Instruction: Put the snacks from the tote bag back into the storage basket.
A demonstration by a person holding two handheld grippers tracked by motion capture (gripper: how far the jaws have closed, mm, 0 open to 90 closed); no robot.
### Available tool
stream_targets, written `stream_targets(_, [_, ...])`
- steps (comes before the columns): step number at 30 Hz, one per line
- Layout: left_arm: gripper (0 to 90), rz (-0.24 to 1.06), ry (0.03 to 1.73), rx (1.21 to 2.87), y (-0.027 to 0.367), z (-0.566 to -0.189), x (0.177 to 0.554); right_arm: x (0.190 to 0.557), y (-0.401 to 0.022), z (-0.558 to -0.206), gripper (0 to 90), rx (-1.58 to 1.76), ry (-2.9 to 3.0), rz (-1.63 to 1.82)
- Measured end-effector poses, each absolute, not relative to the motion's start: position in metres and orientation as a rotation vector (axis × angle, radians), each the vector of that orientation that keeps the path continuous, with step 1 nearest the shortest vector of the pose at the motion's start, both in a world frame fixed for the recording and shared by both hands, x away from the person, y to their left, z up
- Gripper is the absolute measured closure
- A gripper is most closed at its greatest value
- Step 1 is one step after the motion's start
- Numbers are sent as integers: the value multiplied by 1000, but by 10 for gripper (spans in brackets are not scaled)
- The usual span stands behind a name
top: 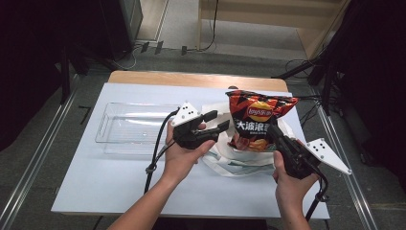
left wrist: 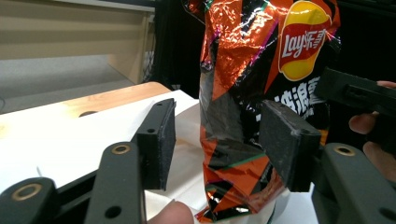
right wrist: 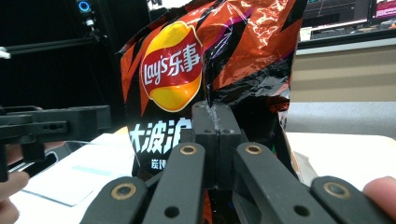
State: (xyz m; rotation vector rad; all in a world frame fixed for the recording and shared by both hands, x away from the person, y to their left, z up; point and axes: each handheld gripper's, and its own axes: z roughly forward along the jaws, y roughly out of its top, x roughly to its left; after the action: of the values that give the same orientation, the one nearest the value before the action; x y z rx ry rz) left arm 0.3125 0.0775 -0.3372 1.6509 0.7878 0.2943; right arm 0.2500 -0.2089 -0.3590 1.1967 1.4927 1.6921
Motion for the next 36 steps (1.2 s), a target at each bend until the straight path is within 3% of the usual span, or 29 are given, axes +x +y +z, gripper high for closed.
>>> stream_targets(9, [362, 257, 738, 1635, 68, -336, 318, 242, -209, -360, 900, 1178, 1506, 1720])
stream_targets(19, [338, 191, 723, 1620, 56, -334, 323, 235, -206, -360, 900, 1152, 1525, 1741])
stream_targets(23, [458, 181, 715, 1636, 52, -332, 323, 234, -205, -362, 900, 1146, 1542, 1738])
stream_targets(27, [691, 187, 711, 1652, 49, -329, 319, 233, -206, -368, 900, 1162, 1555, 1734])
stream_targets(28, [691, 193, 718, 1651, 48, -328, 318, 233, -206, -368, 900, 1162, 1555, 1734])
stream_targets(30, [797, 171, 734, 1647, 50, -326, 318, 232, -208, -370, 900, 1158, 1556, 1735])
stream_targets(36, [900, 225, 718, 1677, 49, -322, 313, 228, -209, -373, 900, 1135, 1575, 1740])
